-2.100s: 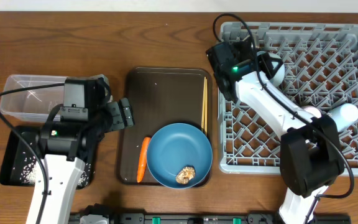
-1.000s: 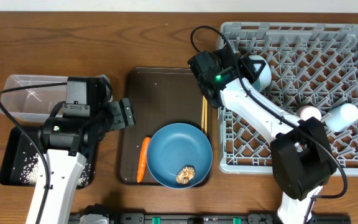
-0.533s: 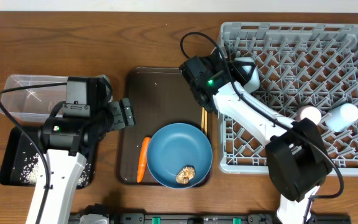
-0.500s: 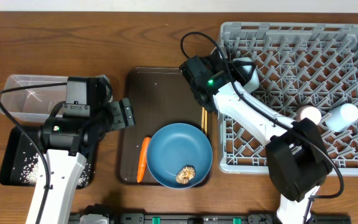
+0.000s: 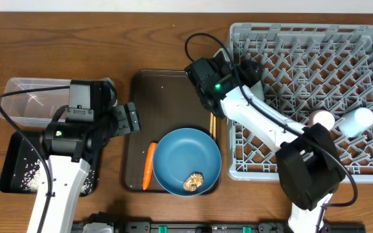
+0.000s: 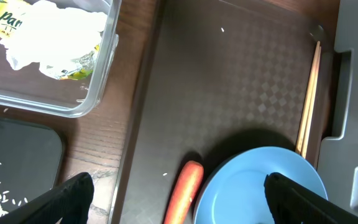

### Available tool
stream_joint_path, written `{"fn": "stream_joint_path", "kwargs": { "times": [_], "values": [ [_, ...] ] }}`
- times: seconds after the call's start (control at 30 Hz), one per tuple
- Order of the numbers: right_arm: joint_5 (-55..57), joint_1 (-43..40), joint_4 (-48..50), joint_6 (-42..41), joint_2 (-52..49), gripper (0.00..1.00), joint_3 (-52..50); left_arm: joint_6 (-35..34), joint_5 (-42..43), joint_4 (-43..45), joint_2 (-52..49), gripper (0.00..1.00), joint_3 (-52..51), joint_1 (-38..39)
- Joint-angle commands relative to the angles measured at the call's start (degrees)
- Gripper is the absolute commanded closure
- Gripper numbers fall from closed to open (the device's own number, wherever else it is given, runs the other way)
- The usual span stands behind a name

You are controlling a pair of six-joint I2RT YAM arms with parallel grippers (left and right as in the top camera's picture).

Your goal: Sort waste into correct bins and load items into the dishwasher rack

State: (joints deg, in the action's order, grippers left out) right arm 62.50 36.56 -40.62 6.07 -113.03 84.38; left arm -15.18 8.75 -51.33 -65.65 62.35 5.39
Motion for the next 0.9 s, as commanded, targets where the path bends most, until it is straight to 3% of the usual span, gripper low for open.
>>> {"fn": "stream_joint_path", "kwargs": {
  "times": [0.0,0.13,0.27,0.3,0.43,0.6,0.77,0.87],
  "values": [
    [0.22,2.27,0.17,-0.66,0.31,0.24,1.38,-0.09,-0.46,-0.28,-0.26,0.11,0.61,-0.28],
    [-0.39,2.89,0.02,-2.97,1.79,0.22,4.37,-0.09,-0.46,-0.39,-0.26,0.11,0.61,-0.28],
    [-9.35,2.34,-2.67,-7.02,4.66,0.21,9.2,-0.07,0.07,-1.64,-0.26,0.1,0.61,-0.28],
    [-13.73,1.79,-4.35,-9.62,5.66,0.2,10.88,0.52,1.11,-2.08,-0.26,0.05,0.61,-0.28],
    [-37.86,-3.13,-11.69,-20.83,10.27,0.19,17.51,4.96,7.26,-4.61,-0.26,0.05,0.61,-0.26],
    [-68.89,-12.9,-14.1,-22.8,16.44,0.21,20.41,5.11,7.8,-8.17,-0.28,0.05,-0.15,0.59],
    [-81.59,-21.2,-16.55,-22.75,21.07,0.27,20.41,6.58,11.72,-9.33,-0.83,0.21,-3.17,5.88],
    [-82.42,-23.85,-19.3,-22.71,22.64,0.26,20.41,6.54,10.91,-9.22,-2.21,0.28,-5.79,10.95]
  ]
}}
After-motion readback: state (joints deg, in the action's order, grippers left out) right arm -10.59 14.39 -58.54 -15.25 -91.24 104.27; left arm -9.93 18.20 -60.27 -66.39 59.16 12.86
